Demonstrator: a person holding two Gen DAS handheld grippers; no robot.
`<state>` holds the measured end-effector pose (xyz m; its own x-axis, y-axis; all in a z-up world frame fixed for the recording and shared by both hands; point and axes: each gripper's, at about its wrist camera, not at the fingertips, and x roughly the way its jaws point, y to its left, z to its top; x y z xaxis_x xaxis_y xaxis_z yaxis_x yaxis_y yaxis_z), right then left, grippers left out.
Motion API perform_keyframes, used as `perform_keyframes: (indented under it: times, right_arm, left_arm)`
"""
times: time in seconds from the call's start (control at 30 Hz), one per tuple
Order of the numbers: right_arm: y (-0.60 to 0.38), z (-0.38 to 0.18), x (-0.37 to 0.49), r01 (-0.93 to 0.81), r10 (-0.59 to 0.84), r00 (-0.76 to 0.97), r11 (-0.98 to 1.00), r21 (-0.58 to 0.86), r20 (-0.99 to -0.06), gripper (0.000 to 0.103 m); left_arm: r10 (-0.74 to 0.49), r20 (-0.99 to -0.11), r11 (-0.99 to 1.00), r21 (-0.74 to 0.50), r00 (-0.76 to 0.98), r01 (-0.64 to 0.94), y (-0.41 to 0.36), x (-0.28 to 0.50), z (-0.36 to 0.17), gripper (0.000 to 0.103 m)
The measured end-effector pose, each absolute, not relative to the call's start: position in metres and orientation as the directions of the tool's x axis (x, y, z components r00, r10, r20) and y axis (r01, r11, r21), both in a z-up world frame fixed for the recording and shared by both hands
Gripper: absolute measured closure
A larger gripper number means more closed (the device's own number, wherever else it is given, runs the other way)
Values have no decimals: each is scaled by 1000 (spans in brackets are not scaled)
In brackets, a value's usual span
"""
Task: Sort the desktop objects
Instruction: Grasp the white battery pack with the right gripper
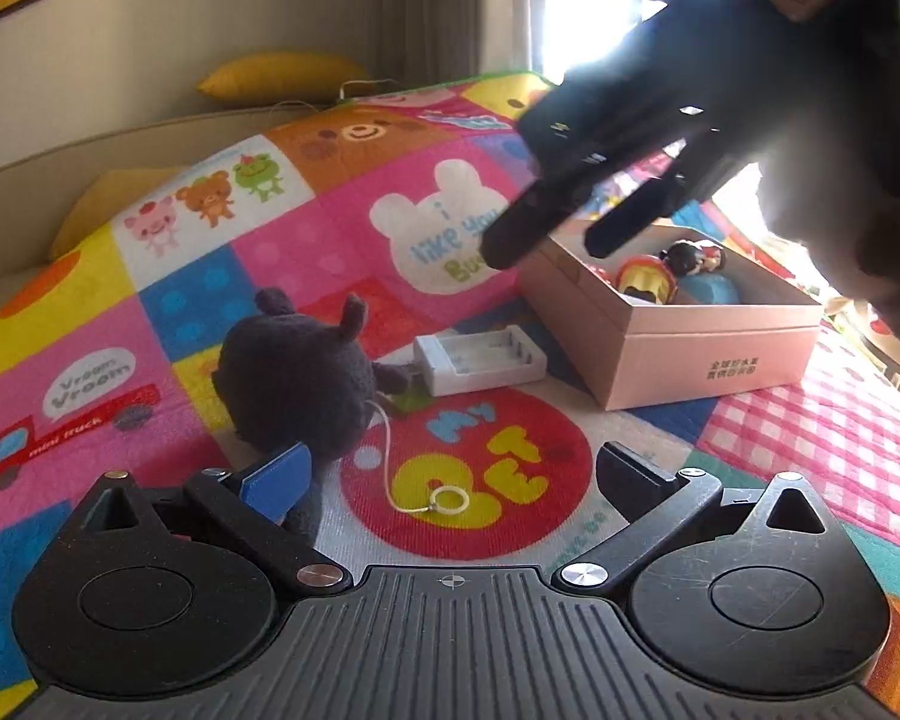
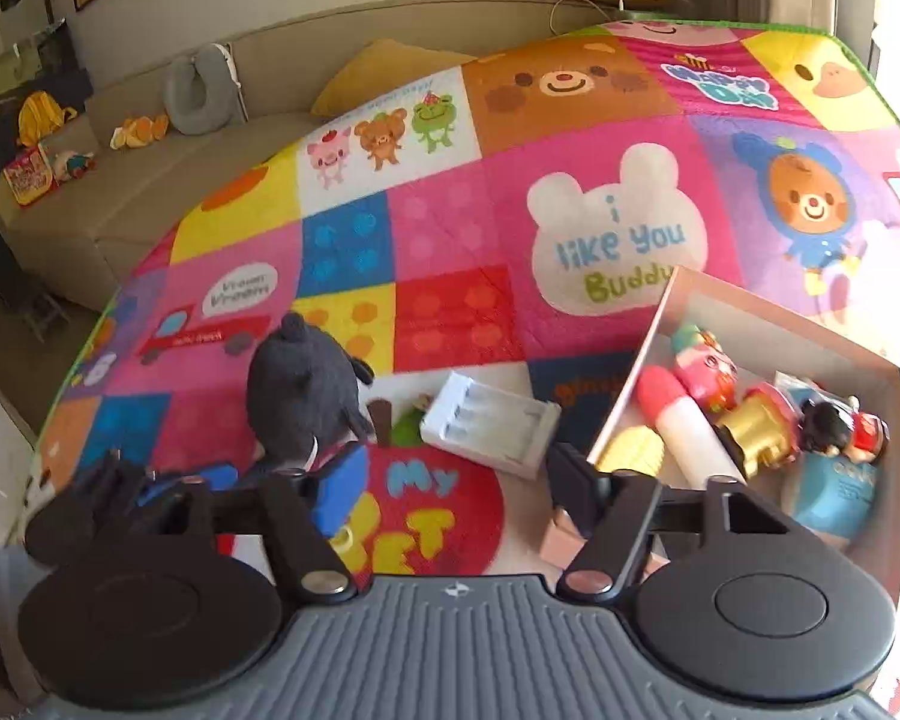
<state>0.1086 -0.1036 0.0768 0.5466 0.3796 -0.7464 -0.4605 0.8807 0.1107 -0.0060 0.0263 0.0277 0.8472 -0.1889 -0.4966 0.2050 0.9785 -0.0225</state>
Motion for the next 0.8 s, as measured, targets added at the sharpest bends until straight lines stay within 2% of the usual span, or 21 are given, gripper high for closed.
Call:
perform_keyframes:
  times: [0.13, 0.17, 0.2, 0.27, 0.4, 0.63, 0.73, 0.8]
  right_arm:
    - [-68, 61, 174, -409, 373, 472, 896, 176, -799, 34]
    - [-58, 52, 189, -389, 328, 486, 911, 135, -810, 46]
    - [-50, 44, 200, -372, 283, 497, 924, 93, -820, 69]
    - [-39, 20, 225, -325, 185, 488, 946, 19, -853, 90]
    - [-43, -3, 234, -297, 193, 407, 952, 70, -893, 90]
    - [-62, 1, 155, -429, 288, 292, 892, 144, -912, 90]
    - [-79, 1, 109, -491, 295, 319, 864, 109, -901, 88]
    - [-92, 0, 82, -521, 289, 355, 851, 68, -889, 81]
  left_arm:
    - [-163, -499, 985, -40, 851, 165, 47, -13, 25, 0]
    - [-157, -499, 987, -49, 852, 153, 53, -14, 24, 0]
    - [-151, -499, 988, -58, 853, 141, 59, -16, 23, 0]
    - [-140, -499, 990, -76, 855, 118, 71, -20, 22, 0]
    - [-141, -497, 988, -125, 856, 90, 89, -21, 20, 0]
    - [-129, -483, 986, -153, 866, 61, 93, -20, 25, 0]
    - [-143, -487, 986, -147, 861, 81, 84, -22, 27, 0]
    - [-163, -495, 984, -139, 854, 107, 75, -23, 27, 0]
